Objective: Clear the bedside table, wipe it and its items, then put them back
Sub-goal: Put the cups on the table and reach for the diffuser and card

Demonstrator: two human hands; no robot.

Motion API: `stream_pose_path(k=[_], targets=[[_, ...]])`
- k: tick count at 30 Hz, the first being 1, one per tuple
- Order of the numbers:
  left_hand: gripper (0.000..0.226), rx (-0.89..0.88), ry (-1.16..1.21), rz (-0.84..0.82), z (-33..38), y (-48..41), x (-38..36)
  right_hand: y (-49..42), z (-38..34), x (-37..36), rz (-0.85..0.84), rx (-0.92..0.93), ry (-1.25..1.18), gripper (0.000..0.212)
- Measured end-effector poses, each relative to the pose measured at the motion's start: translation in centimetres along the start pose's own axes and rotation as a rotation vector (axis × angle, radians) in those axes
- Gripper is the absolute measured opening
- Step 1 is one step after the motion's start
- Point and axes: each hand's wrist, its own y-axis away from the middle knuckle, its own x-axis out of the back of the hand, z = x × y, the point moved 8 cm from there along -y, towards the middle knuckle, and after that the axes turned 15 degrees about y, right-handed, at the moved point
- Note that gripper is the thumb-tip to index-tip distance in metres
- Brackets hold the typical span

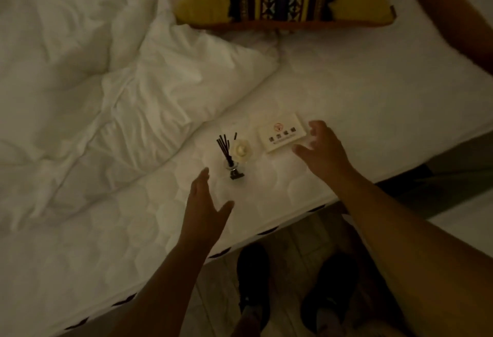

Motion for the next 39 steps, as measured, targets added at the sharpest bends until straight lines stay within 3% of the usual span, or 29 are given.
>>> stream_pose_path(k=[5,8,11,16,22,29,35,39], targets=[[0.087,-0.105,0.094,-0.068,1.3,-5.6,-2.1,-3.8,-3.6,-1.7,0.095,0.015,0.276,0.094],[0.068,-0.196,-0.045,-0.119,1.9,-7.3,-3.9,-3.9,-4.9,-2.7,0.138,0.05,0.441,0.095],[0.067,-0.193,-0.035,-0.067,1.4,-7.6,-4.2,-3.9,-4.8,-3.0,0.134,0.035,0.465,0.098],[0.05,-0.223,-0.038,-0.066,1.8,-7.6,-4.2,-3.0,-2.1,-2.1,0.019,-0.029,0.216,0.057],[0.058,-0.157,0.029,-0.241,5.6,-7.5,-6.7,0.5,2.6,-0.2,-0.085,-0.044,-0.06,0.035],[0.054,-0.268,0.01,-0.501,15.9,-1.5,-18.1,9.6,16.9,7.4,0.023,-0.201,-0.505,0.015],[0.074,-0.453,-0.129,-0.779,24.9,9.0,-32.8,21.4,33.2,16.3,0.357,-0.394,-0.541,0.015],[0.059,-0.586,-0.163,-0.941,28.4,18.0,-41.6,30.4,43.3,18.4,0.573,-0.587,-0.512,0.017]])
